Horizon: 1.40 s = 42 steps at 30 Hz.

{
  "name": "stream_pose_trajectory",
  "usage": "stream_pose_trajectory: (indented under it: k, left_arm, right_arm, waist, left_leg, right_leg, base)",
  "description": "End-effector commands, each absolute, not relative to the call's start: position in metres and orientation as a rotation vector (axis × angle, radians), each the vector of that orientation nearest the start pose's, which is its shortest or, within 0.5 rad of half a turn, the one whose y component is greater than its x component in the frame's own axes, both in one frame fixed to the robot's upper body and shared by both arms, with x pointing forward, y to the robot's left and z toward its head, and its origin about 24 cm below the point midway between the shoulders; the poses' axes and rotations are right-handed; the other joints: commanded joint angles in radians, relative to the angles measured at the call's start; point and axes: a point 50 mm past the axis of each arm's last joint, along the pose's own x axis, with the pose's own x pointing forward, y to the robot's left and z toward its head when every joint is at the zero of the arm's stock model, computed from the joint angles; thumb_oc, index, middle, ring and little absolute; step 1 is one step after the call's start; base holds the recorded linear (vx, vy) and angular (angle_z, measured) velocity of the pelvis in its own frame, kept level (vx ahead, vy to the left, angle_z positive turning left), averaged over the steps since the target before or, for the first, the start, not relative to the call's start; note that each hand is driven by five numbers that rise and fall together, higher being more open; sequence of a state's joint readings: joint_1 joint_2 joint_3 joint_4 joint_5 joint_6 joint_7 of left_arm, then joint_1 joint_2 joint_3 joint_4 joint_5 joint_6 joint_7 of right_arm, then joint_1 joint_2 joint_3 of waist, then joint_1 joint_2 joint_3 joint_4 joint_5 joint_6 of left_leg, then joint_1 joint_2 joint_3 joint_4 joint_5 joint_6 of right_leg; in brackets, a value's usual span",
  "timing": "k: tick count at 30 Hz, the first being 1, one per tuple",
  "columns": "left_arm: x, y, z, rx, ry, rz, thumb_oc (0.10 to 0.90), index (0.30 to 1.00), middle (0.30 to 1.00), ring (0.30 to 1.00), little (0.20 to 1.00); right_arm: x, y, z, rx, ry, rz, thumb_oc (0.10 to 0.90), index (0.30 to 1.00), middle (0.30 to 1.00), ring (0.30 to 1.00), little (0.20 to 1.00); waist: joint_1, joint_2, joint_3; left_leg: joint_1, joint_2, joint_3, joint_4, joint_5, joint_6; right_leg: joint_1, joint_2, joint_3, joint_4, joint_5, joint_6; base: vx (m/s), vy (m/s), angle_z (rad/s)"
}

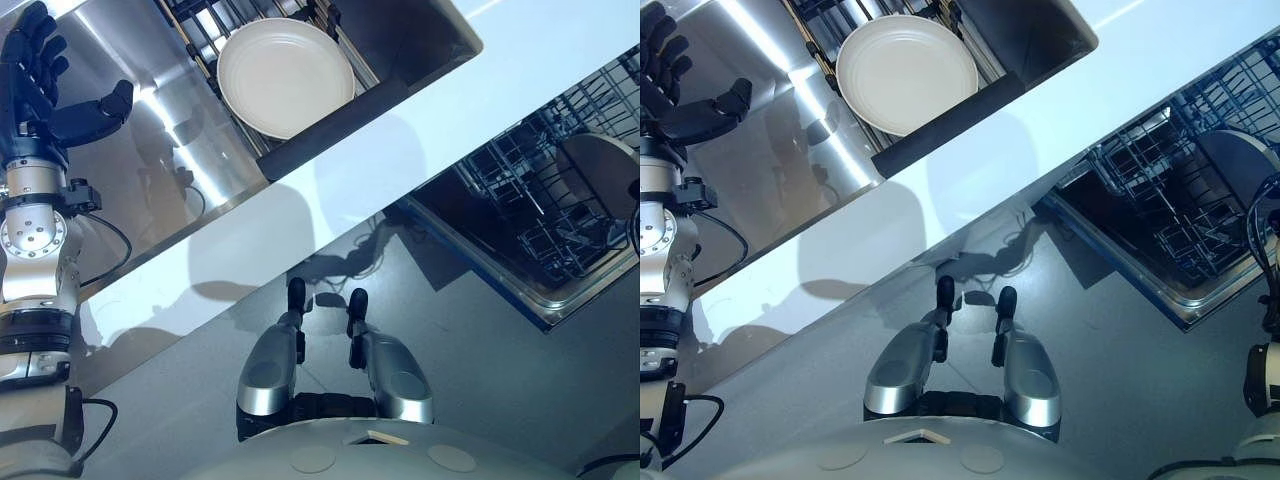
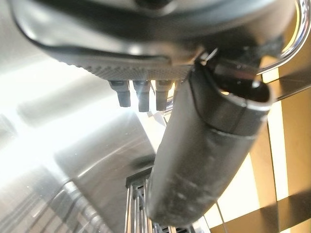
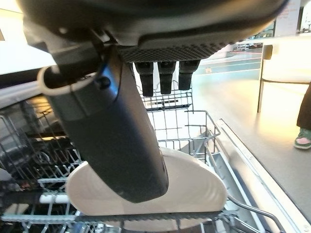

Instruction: Pick up plates and place into dishwasher.

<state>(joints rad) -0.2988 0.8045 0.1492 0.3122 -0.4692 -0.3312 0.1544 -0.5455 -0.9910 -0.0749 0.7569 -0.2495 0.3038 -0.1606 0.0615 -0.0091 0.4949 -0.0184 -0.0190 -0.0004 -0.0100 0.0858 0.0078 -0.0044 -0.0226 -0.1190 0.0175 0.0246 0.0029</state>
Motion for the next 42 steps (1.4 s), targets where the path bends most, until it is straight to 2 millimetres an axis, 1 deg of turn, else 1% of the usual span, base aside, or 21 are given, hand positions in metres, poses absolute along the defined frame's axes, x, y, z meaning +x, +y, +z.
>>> stream_pose_trajectory:
  k: [1,4,7,9,11,12,15,17,19,21,23,25,27,30,33,35,36,37,38,39,42]
  left_arm:
    - [0.269,0.331,0.185,0.248,-0.587,0.37,0.8,0.9,0.9,0.9,0.9]
    - [0.27,0.326,0.178,0.246,-0.575,0.359,0.8,0.9,0.9,0.9,0.9]
    - [0.272,0.322,0.174,0.246,-0.56,0.345,0.8,0.9,0.9,0.9,0.9]
    - [0.274,0.32,0.17,0.248,-0.544,0.328,0.8,0.9,0.9,0.9,0.9]
    - [0.274,0.318,0.168,0.251,-0.539,0.322,0.8,0.9,0.9,0.9,0.9]
    - [0.275,0.316,0.167,0.255,-0.535,0.317,0.8,0.9,0.9,0.9,0.9]
    - [0.275,0.316,0.167,0.259,-0.534,0.31,0.8,0.9,0.9,0.9,0.9]
    - [0.276,0.316,0.168,0.261,-0.535,0.305,0.8,0.9,0.9,0.9,0.9]
    - [0.276,0.316,0.169,0.262,-0.535,0.296,0.8,0.9,0.9,0.9,0.9]
    - [0.276,0.314,0.169,0.26,-0.539,0.287,0.8,0.9,0.9,0.9,0.9]
    - [0.277,0.313,0.169,0.26,-0.542,0.281,0.8,0.9,0.9,0.9,0.9]
    - [0.279,0.31,0.169,0.26,-0.545,0.277,0.8,0.9,0.9,0.9,0.9]
    - [0.279,0.309,0.169,0.265,-0.546,0.278,0.8,0.9,0.9,0.9,0.9]
    - [0.278,0.31,0.17,0.275,-0.549,0.274,0.8,0.9,0.9,0.9,0.9]
    - [0.276,0.309,0.173,0.294,-0.564,0.271,0.8,0.9,0.9,0.9,0.9]
    - [0.275,0.307,0.176,0.313,-0.586,0.265,0.8,0.9,0.9,0.9,0.9]
    - [0.274,0.306,0.18,0.34,-0.61,0.256,0.8,0.9,0.9,0.9,0.9]
    - [0.274,0.305,0.183,0.356,-0.623,0.25,0.8,0.9,0.9,0.9,0.9]
    - [0.274,0.302,0.19,0.379,-0.654,0.247,0.8,0.9,0.9,0.9,0.9]
    - [0.274,0.302,0.191,0.381,-0.657,0.248,0.8,0.9,0.9,0.9,0.9]
    - [0.274,0.301,0.207,0.421,-0.722,0.267,0.8,0.9,0.9,0.9,0.9]
  right_arm:
    - [0.27,-0.432,0.181,-1.049,0.294,-0.798,0.8,0.9,0.9,0.9,0.9]
    - [0.273,-0.426,0.176,-0.967,0.261,-0.762,0.8,0.9,0.9,0.9,0.9]
    - [0.278,-0.418,0.177,-0.862,0.209,-0.712,0.8,0.9,0.9,0.9,0.9]
    - [0.283,-0.411,0.175,-0.776,0.175,-0.659,0.8,0.9,0.9,0.9,0.9]
    - [0.285,-0.407,0.173,-0.726,0.161,-0.621,0.8,0.9,0.9,0.9,0.9]
    - [0.288,-0.4,0.17,-0.655,0.143,-0.558,0.8,0.9,0.9,0.9,0.9]
    - [0.289,-0.394,0.171,-0.593,0.106,-0.497,0.8,0.9,0.9,0.9,0.9]
    - [0.288,-0.393,0.175,-0.586,0.056,-0.503,0.8,0.9,0.9,0.9,0.9]
    - [0.286,-0.393,0.184,-0.599,-0.017,-0.535,0.8,0.9,0.9,0.9,0.9]
    - [0.282,-0.387,0.202,-0.587,-0.166,-0.595,0.8,0.9,0.9,0.9,0.9]
    - [0.28,-0.383,0.213,-0.563,-0.261,-0.623,0.8,0.9,0.9,0.9,0.9]
    - [0.277,-0.374,0.224,-0.561,-0.395,-0.651,0.8,0.9,0.9,0.9,0.9]
    - [0.274,-0.367,0.229,-0.558,-0.468,-0.654,0.8,0.9,0.9,0.9,0.9]
    - [0.269,-0.364,0.23,-0.532,-0.526,-0.62,0.8,0.9,0.9,0.9,0.9]
    - [0.266,-0.354,0.23,-0.444,-0.585,-0.517,0.8,0.9,0.9,0.9,0.9]
    - [0.265,-0.343,0.226,-0.348,-0.619,-0.382,0.8,0.9,0.9,0.9,0.9]
    - [0.265,-0.333,0.219,-0.298,-0.624,-0.29,0.8,0.9,0.9,0.9,0.9]
    - [0.265,-0.328,0.216,-0.28,-0.624,-0.249,0.8,0.9,0.9,0.9,0.9]
    - [0.267,-0.317,0.209,-0.249,-0.614,-0.163,0.8,0.9,0.9,0.9,0.9]
    - [0.267,-0.316,0.209,-0.245,-0.612,-0.156,0.8,0.9,0.9,0.9,0.9]
    - [0.271,-0.3,0.199,-0.222,-0.585,-0.029,0.8,0.9,0.9,0.9,0.9]
  waist:
    - [0.001,-0.014,-0.24]
    - [-0.003,-0.015,-0.27]
    - [-0.008,-0.015,-0.301]
    - [-0.01,-0.014,-0.327]
    - [-0.011,-0.015,-0.337]
    - [-0.014,-0.014,-0.35]
    - [-0.019,-0.014,-0.363]
    - [-0.023,-0.014,-0.372]
    - [-0.028,-0.013,-0.383]
    - [-0.039,-0.011,-0.394]
    - [-0.043,-0.009,-0.4]
    - [-0.05,-0.004,-0.405]
    - [-0.058,0.0,-0.412]
    - [-0.065,0.004,-0.421]
    - [-0.071,0.008,-0.427]
    - [-0.076,0.011,-0.43]
    - [-0.079,0.014,-0.433]
    - [-0.081,0.015,-0.435]
    - [-0.084,0.018,-0.439]
    - [-0.084,0.017,-0.439]
    - [-0.09,0.023,-0.442]
  left_leg:
    - [0.001,-0.04,0.002,-0.014,-0.103,0.006]
    - [0.024,-0.042,0.004,-0.023,-0.11,0.008]
    - [0.054,-0.044,0.006,-0.033,-0.118,0.008]
    - [0.075,-0.045,0.012,-0.04,-0.125,0.007]
    - [0.084,-0.045,0.014,-0.044,-0.127,0.007]
    - [0.095,-0.045,0.018,-0.051,-0.13,0.006]
    - [0.108,-0.044,0.023,-0.061,-0.131,0.006]
    - [0.115,-0.044,0.026,-0.066,-0.133,0.006]
    - [0.121,-0.042,0.034,-0.069,-0.136,0.006]
    - [0.129,-0.041,0.044,-0.07,-0.141,0.008]
    - [0.132,-0.042,0.05,-0.07,-0.144,0.01]
    - [0.135,-0.044,0.058,-0.067,-0.143,0.013]
    - [0.142,-0.046,0.065,-0.067,-0.148,0.014]
    - [0.147,-0.048,0.071,-0.066,-0.152,0.016]
    - [0.15,-0.049,0.077,-0.063,-0.154,0.018]
    - [0.151,-0.052,0.076,-0.062,-0.155,0.02]
    - [0.154,-0.054,0.076,-0.063,-0.156,0.022]
    - [0.155,-0.055,0.076,-0.064,-0.156,0.022]
    - [0.156,-0.056,0.077,-0.064,-0.157,0.025]
    - [0.156,-0.056,0.077,-0.064,-0.157,0.026]
    - [0.157,-0.058,0.08,-0.065,-0.158,0.028]
  right_leg:
    - [-0.035,0.057,-0.026,0.077,-0.117,0.04]
    - [-0.012,0.053,-0.023,0.062,-0.115,0.043]
    - [0.013,0.049,-0.02,0.044,-0.112,0.048]
    - [0.033,0.045,-0.021,0.028,-0.109,0.052]
    - [0.041,0.044,-0.022,0.021,-0.109,0.053]
    - [0.051,0.043,-0.023,0.015,-0.111,0.054]
    - [0.06,0.041,-0.026,0.013,-0.116,0.056]
    - [0.066,0.04,-0.027,0.013,-0.119,0.056]
    - [0.071,0.038,-0.031,0.013,-0.122,0.058]
    - [0.076,0.036,-0.031,0.01,-0.123,0.06]
    - [0.078,0.037,-0.029,0.007,-0.123,0.06]
    - [0.078,0.037,-0.022,0.002,-0.115,0.059]
    - [0.082,0.037,-0.015,-0.005,-0.113,0.061]
    - [0.086,0.037,-0.009,-0.013,-0.11,0.063]
    - [0.087,0.036,-0.005,-0.011,-0.113,0.061]
    - [0.088,0.036,-0.004,-0.009,-0.115,0.06]
    - [0.088,0.036,-0.004,-0.009,-0.116,0.059]
    - [0.088,0.035,-0.005,-0.009,-0.116,0.059]
    - [0.088,0.034,-0.004,-0.01,-0.116,0.058]
    - [0.088,0.034,-0.004,-0.01,-0.116,0.058]
    - [0.086,0.032,-0.002,-0.009,-0.116,0.057]
  base:
    - [0.01,0.063,-0.04]
    - [0.03,0.059,-0.05]
    - [0.04,0.076,-0.04]
    - [0.05,0.084,-0.07]
    - [0.03,0.067,-0.04]
    - [0.02,0.059,0.01]
    - [0.0,0.057,-0.01]
    - [-0.01,0.043,-0.02]
    - [-0.01,0.045,0.0]
    - [-0.02,0.056,0.0]
    - [-0.03,0.047,-0.01]
    - [-0.04,0.052,-0.02]
    - [0.01,0.05,-0.04]
    - [0.01,0.038,-0.1]
    - [0.0,0.034,-0.02]
    - [-0.01,0.041,-0.01]
    - [-0.01,0.043,-0.01]
    - [0.0,0.052,-0.03]
    - [0.0,0.033,-0.02]
    - [0.0,0.032,-0.02]
    - [0.0,0.028,-0.01]
